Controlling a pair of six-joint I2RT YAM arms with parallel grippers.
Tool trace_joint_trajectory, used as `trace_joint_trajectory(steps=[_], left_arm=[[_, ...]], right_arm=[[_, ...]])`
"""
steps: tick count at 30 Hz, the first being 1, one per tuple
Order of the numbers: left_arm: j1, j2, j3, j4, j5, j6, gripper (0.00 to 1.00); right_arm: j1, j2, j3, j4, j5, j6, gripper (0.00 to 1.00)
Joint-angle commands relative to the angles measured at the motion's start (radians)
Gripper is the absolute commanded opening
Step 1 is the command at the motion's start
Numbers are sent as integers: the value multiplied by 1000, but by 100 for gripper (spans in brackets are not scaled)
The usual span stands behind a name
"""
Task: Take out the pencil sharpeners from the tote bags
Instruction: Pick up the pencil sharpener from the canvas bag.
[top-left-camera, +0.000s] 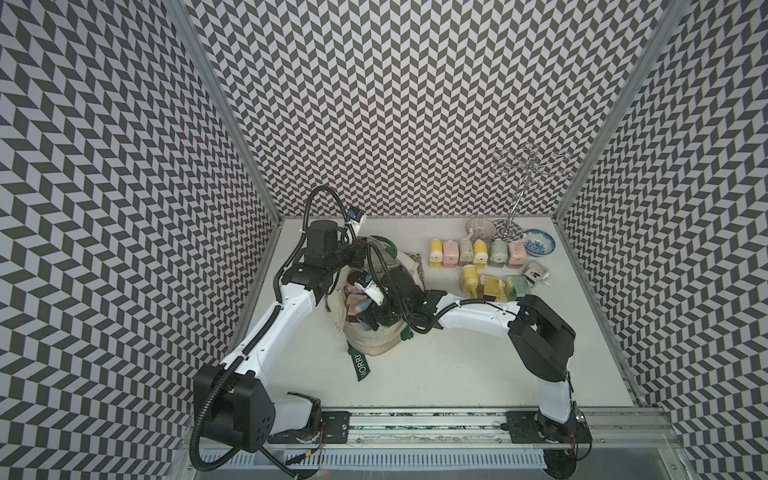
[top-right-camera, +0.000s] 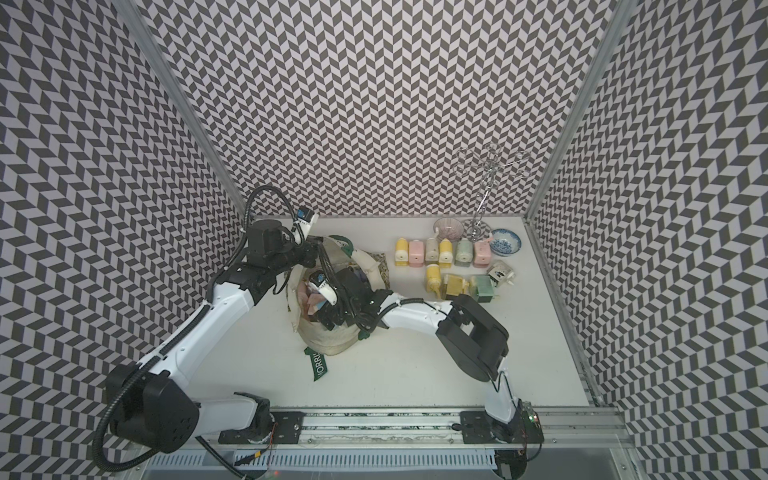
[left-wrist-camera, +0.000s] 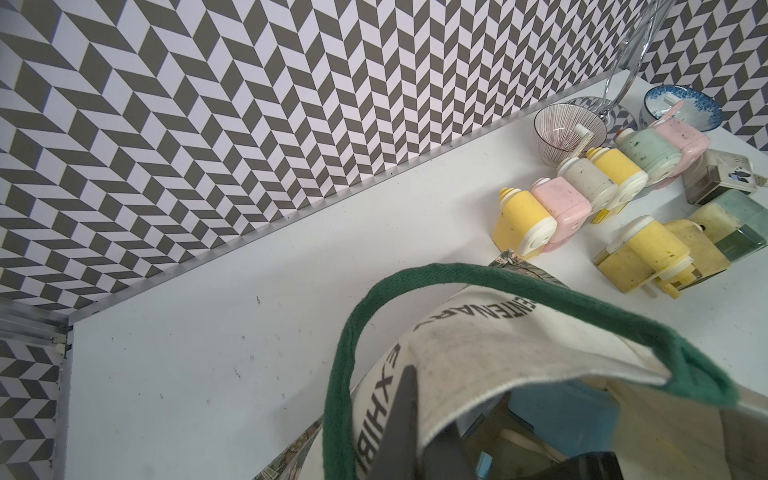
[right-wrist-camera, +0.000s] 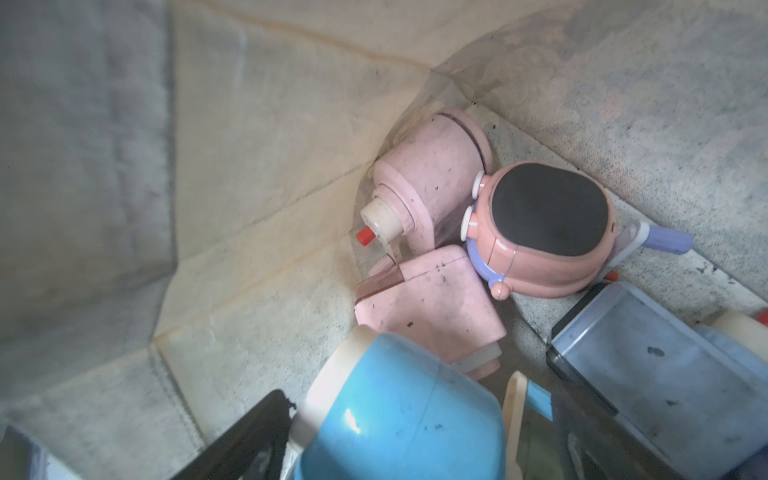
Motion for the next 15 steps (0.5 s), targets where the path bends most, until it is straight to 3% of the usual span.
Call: trace_joint_trajectory(steps=[1, 11, 15], left_arm=[[-8, -34, 43, 60, 8, -1, 0], [-10, -33, 41, 61, 9, 0, 0], [-11, -32, 44, 60, 9, -1, 0]], right_arm=[[-1, -59, -19, 15, -24, 38, 96], [4, -136, -124, 10, -233, 52, 90], [3, -159, -132, -42, -202, -26, 89]])
